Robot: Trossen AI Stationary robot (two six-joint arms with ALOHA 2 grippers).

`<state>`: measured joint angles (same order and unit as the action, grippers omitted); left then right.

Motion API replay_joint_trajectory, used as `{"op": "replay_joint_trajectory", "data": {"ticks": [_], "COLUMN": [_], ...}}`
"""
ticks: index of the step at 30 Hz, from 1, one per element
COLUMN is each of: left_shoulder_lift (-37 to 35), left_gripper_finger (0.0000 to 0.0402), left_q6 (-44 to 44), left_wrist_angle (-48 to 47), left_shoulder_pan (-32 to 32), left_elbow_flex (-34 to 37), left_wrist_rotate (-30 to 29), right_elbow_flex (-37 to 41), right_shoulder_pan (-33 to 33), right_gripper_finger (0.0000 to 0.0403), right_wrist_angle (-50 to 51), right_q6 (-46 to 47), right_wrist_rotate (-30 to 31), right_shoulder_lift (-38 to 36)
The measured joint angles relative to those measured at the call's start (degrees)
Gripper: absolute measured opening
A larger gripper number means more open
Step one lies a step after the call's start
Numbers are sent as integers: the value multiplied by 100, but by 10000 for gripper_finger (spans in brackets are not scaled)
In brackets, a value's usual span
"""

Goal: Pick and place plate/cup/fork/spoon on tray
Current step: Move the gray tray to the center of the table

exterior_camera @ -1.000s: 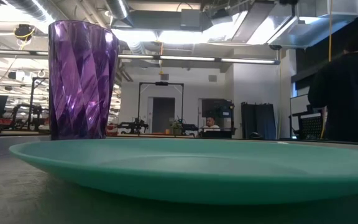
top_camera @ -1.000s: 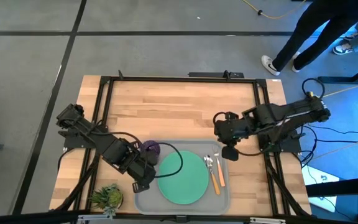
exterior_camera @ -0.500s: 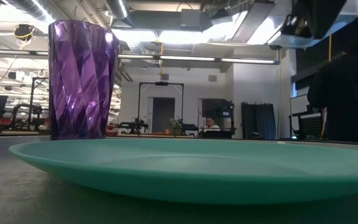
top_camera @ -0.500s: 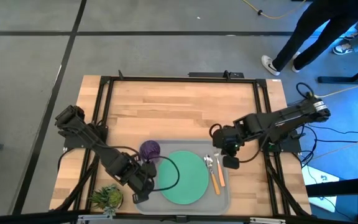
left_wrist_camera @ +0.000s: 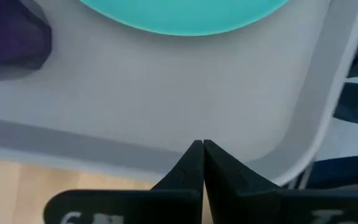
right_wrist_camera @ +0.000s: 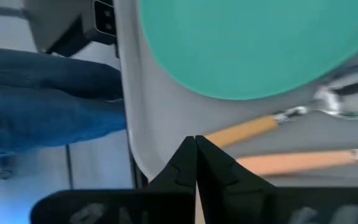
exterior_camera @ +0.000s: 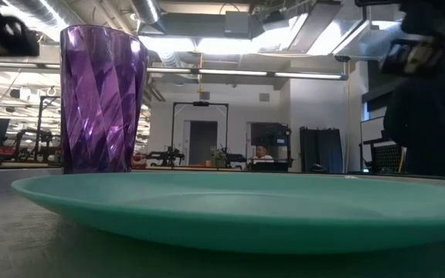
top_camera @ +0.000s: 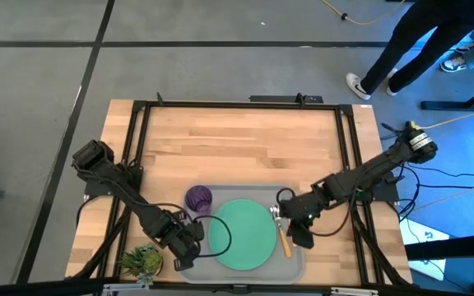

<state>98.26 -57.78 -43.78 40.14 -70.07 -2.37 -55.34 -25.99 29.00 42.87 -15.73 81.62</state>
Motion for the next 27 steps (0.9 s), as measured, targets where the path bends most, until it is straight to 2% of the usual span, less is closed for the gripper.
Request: {"op": "replay_joint_trajectory", "data": {"ticks": [6,9,16,22,27], "left_shoulder_lift": [0,0,0,160,325], "left_gripper_finger": [0,0,0,0,0], "left_q6": [133,138,342,426,413], "left_wrist_angle": [667,898,1043,1163,1278], "left_shoulder_pan": [-15,-15,-53,-161,-190], "left_elbow_flex": [477,649,682,689,687], "left_wrist_rotate": [-31,-111,-508,-477,-321], "right_elbow_flex": [655,782,747,747,742], "right_shoulder_pan": [-395,-528,-593,-562,-513], "right_gripper_finger": [2,2,2,2,2], "right_wrist_angle": [-1429,-1768,-2155,-2695,-2709], "right_q6": [698,857,596,233,24], "right_wrist_rotate": [20,-2,3,-162,-214], "right_shoulder_lift": [159,434,1076,1489,1582]}}
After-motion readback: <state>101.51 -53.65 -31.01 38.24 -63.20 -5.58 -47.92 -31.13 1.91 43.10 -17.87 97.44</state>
